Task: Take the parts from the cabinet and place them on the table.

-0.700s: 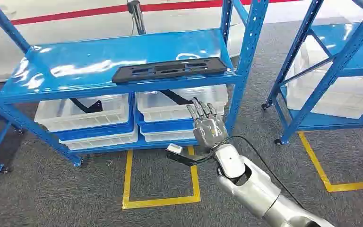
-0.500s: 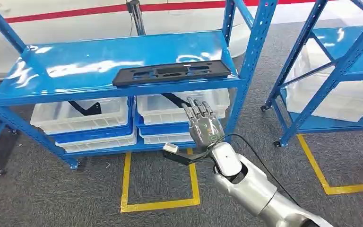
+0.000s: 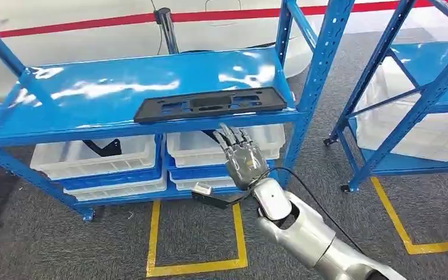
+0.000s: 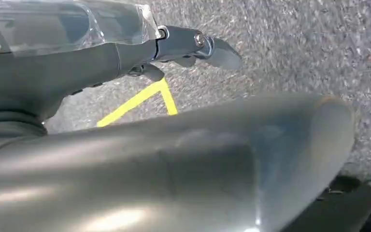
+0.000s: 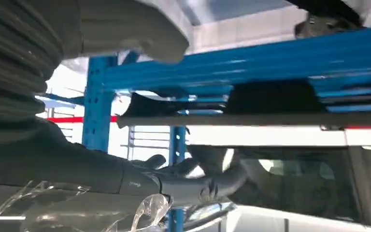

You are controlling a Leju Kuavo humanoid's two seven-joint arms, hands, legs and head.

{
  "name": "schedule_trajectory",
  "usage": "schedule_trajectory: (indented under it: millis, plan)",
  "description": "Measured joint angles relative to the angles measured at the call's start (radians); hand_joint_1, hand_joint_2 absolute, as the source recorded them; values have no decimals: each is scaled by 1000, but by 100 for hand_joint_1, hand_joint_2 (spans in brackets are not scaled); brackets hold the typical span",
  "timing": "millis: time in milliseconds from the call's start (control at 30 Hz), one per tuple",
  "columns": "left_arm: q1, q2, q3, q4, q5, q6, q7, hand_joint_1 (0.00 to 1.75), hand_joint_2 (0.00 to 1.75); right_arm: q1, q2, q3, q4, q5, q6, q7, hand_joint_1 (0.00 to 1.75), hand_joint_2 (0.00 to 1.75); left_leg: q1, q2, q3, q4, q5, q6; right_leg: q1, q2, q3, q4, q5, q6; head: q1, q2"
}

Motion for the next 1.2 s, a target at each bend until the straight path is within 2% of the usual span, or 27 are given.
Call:
schedule_trajectory:
  millis: [33, 67, 100, 167, 200, 233, 300, 367, 400, 467, 500, 567, 600, 667, 700, 733, 767, 833, 867, 900, 933, 1000, 1033, 1067, 1100, 1133, 1200]
  plan:
    - [0, 0, 0, 0, 0, 0, 0, 0, 0, -1, 5, 0, 0, 0, 0, 0, 0, 175, 4, 1, -10, 19, -4, -4, -3, 1, 7, -1, -2, -4, 0, 0]
    - [-3, -1, 0, 0, 0, 0, 0, 0, 0, -7, 6, 0, 0, 0, 0, 0, 0, 175, 5, 2, -38, 75, -7, -12, -3, 1, 11, -1, -7, -11, -1, 0]
    - [-5, -1, 0, 0, 0, 0, 0, 0, 0, -8, 9, 1, 0, 0, 0, 0, 0, 175, 12, 2, -89, 156, -26, -21, -3, 3, 15, -1, -12, -14, -1, 0]
    - [-3, -1, 0, 0, 0, 0, 0, 0, 0, -7, 10, 2, 0, 0, 3, 0, 0, 175, 19, 3, -191, 306, -88, -34, -3, 5, 26, -1, -26, -15, -1, 0]
    - [1, -1, 0, 0, 0, 0, 0, 0, 0, -5, 10, 3, 0, 0, 5, 0, 0, 175, 21, 3, -226, 342, -101, -37, -3, 6, 35, -1, -34, -14, -1, 0]
    - [3, -1, 0, 0, 0, 0, 0, 0, 0, -4, 10, 5, 0, 0, 7, 0, 0, 175, 23, 3, -235, 328, -89, -36, -3, 9, 46, -1, -43, -14, -1, 0]
    - [5, -1, 0, 0, 0, 0, 0, 0, 0, -5, 10, 8, 0, 0, 7, 1, 0, 175, 22, 3, -196, 188, 2, -29, -3, 11, 74, -1, -62, -11, -1, 0]
    - [5, 0, 0, 0, 0, 0, 0, 0, 0, -6, 10, 8, 0, 0, 7, 2, 0, 175, 14, 3, -142, 15, 129, -8, -3, 11, 97, -6, -80, -6, -1, 0]
    - [4, 1, 0, 0, 0, 1, 0, 0, 0, -6, 11, 9, 0, 0, 10, 2, 0, 175, 6, 2, -144, 15, 110, -1, -3, 10, 107, -10, -85, 3, -1, 0]
    - [4, 0, 0, 0, 0, 1, -1, 0, 0, -7, 10, 10, 0, -1, 10, 2, 0, 175, 1, 2, -123, -4, 104, 13, -1, 14, 116, -5, -85, 18, -1, 0]
    - [6, -2, 0, 0, 0, 2, -1, 0, 0, -7, 11, 11, -1, -1, 10, 3, 0, 175, 3, 2, -114, -6, 100, 17, 1, 14, 121, -3, -78, 22, 0, 0]
    - [5, -3, 0, 0, 1, 2, -1, 0, 0, -9, 12, 12, -2, -1, 10, 4, 0, 175, 10, 3, -85, -13, 96, 21, 2, 10, 113, 41, -101, 28, 0, 0]
    - [2, -3, 0, 0, 1, 3, -1, 0, 0, -12, 12, 13, -2, -1, 10, 5, 0, 175, 9, 3, -79, -12, 89, 28, 1, 9, 78, 104, -125, 31, 0, 0]
    - [-1, -3, 0, 0, 1, 3, -1, 0, 0, -8, 9, 14, -1, -2, 12, 6, 0, 175, 5, 4, -69, -12, 75, 32, 2, 9, -21, 256, -191, 38, -1, 0]
    - [0, -4, 0, 0, 1, 3, -1, 0, 0, -4, 8, 15, -1, -3, 13, 6, 0, 175, 3, 3, -62, -12, 68, 32, 3, 9, -60, 303, -207, 35, 0, 0]
    - [2, -5, 0, 0, 1, 3, -1, 0, 0, -1, 7, 16, -1, -3, 13, 6, 0, 175, 2, 2, -53, -12, 61, 32, 3, 9, -79, 307, -194, 34, 0, 0]
    - [5, -6, 0, 0, 1, 3, -1, 0, 0, 1, 7, 18, -1, -3, 13, 6, 0, 175, 0, 1, -42, -11, 52, 31, 3, 9, -75, 264, -152, 33, 0, 0]
    - [6, -7, 0, 0, 1, 3, -1, 0, 0, 1, 7, 21, -1, -3, 13, 6, 0, 175, 0, 1, -13, -11, 33, 27, 5, 9, -19, 85, -24, 26, 0, 0]
    - [6, -8, 0, 0, 1, 3, -1, 0, 0, 2, 6, 22, -1, -3, 13, 6, 0, 175, 0, 1, -14, -12, 23, 23, 6, 6, 4, 8, 21, 21, 0, 0]
    - [3, -8, 0, 0, 1, 3, -1, 0, 0, 1, 3, 23, -1, -3, 14, 6, 0, 175, -4, 1, -5, -8, 17, 17, 11, 5, 5, -4, -18, 18, -2, 0]
    - [-1, -8, 0, 0, 1, 3, -1, 0, 0, -3, 3, 24, -1, -3, 14, 6, 0, 175, -3, 1, -12, -9, 13, 12, 13, 3, 8, -6, -19, 10, 0, 0]
    - [2, -9, 0, 0, 1, 2, 0, 0, 0, 0, 3, 25, -1, -3, 14, 8, 0, 175, -3, 1, -3, 0, 10, 3, 13, 3, 12, -10, -19, -9, 0, 0]
    - [2, -8, 0, 0, 1, 3, 0, 0, 0, 0, 3, 25, -2, -3, 13, 8, 0, 175, -4, 1, 1, 4, -2, -2, 5, 4, 25, -11, -18, -13, 0, 0]
    - [2, -8, 0, 0, 1, 3, 0, 0, 0, -2, 4, 25, -2, -3, 13, 8, 0, 175, -2, 3, -7, 30, -13, -8, -1, 7, 34, -12, -22, -19, -1, 0]
    - [-1, -10, 0, 0, 1, 3, -2, 0, 0, -5, 4, 25, -2, -3, 13, 8, 0, 175, 0, 3, -36, 89, -34, -15, 2, 1, 43, -12, -27, -25, -1, 0]
    - [-4, -11, 0, 0, 2, 3, -2, 0, 0, -6, 4, 25, -2, -3, 13, 8, 0, 175, 11, 3, -87, 176, -60, -24, 0, 5, 48, -12, -32, -29, -2, 0]
    - [-2, -11, 0, 0, 2, 3, -2, 0, 0, -4, 4, 26, -2, -4, 14, 8, 0, 175, 21, 4, -192, 328, -112, -37, 0, 7, 61, -12, -47, -24, -2, 0]
